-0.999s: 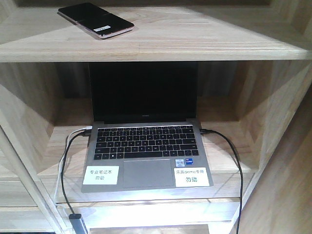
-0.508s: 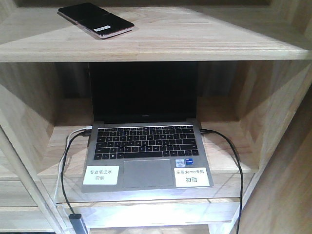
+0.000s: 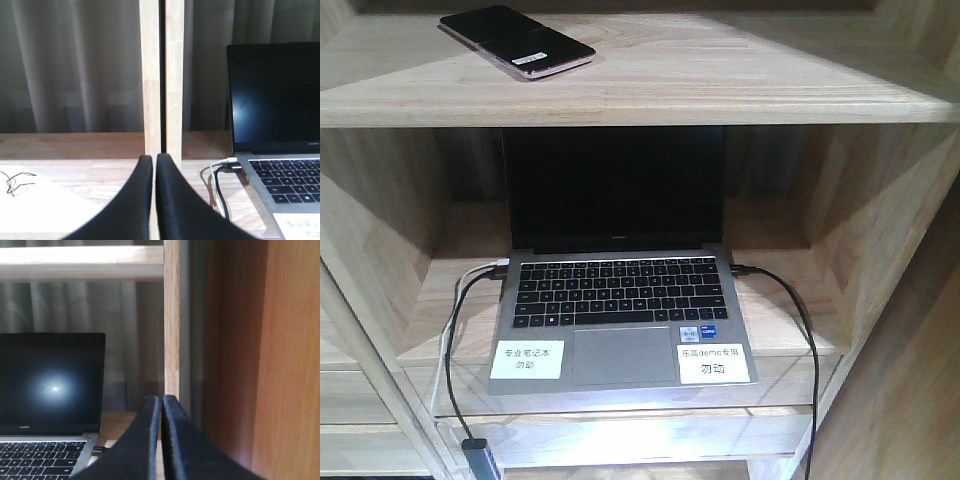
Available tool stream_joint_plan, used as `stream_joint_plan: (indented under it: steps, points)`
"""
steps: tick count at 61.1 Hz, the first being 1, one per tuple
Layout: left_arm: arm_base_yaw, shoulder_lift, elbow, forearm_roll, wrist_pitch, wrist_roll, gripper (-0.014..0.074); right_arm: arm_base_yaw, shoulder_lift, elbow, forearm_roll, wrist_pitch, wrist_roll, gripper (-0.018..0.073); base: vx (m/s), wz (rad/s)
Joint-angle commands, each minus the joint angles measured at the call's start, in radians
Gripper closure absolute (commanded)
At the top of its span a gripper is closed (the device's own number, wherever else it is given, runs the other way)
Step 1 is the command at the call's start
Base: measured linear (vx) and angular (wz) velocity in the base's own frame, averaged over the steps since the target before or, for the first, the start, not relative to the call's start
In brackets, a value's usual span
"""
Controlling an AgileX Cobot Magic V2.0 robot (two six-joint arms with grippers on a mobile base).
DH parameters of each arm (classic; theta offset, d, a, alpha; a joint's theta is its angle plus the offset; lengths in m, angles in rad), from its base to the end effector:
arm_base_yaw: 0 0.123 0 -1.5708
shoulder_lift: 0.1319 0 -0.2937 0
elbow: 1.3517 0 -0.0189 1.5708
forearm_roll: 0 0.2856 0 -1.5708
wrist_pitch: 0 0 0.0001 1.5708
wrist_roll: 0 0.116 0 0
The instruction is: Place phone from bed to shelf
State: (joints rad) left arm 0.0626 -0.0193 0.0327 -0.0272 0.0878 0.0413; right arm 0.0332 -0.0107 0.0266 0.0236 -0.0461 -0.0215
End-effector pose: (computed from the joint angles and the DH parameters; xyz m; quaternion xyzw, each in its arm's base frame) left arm 0.1074 0.0064 0.1942 -0.0164 0.7118 0.0261 0.7017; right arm 0.1071 0.0034 0.2112 -0.0099 0.6643 0.0128 0.7473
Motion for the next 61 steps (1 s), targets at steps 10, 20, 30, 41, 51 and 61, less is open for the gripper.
stream_joint_plan:
  steps: [10, 20, 30, 41, 51, 61]
  points:
    - [-0.006, -0.007, -0.025, -0.010, -0.072, -0.009, 0.0595, -0.006, -0.013, 0.011, -0.011, -0.076, -0.013, 0.0564, 0.00, 0.00]
    - [-0.006, -0.007, -0.025, -0.010, -0.072, -0.009, 0.0595, -0.006, -0.013, 0.011, -0.011, -0.060, -0.013, 0.0564, 0.00, 0.00]
    - [-0.006, -0.007, -0.025, -0.010, -0.072, -0.009, 0.0595, -0.006, -0.013, 0.011, -0.011, -0.036, -0.013, 0.0564, 0.00, 0.00]
    - [-0.006, -0.007, -0.025, -0.010, -0.072, -0.009, 0.0595, -0.006, -0.013, 0.011, -0.011, 0.020, -0.013, 0.0564, 0.00, 0.00]
    - [-0.006, -0.007, -0.025, -0.010, -0.072, -0.009, 0.0595, -0.006, -0.013, 0.011, -0.011, 0.018, -0.013, 0.0564, 0.00, 0.00]
    - [-0.006, -0.007, -0.025, -0.010, -0.072, -0.009, 0.0595, -0.006, -0.013, 0.011, -0.011, 0.018, -0.013, 0.0564, 0.00, 0.00]
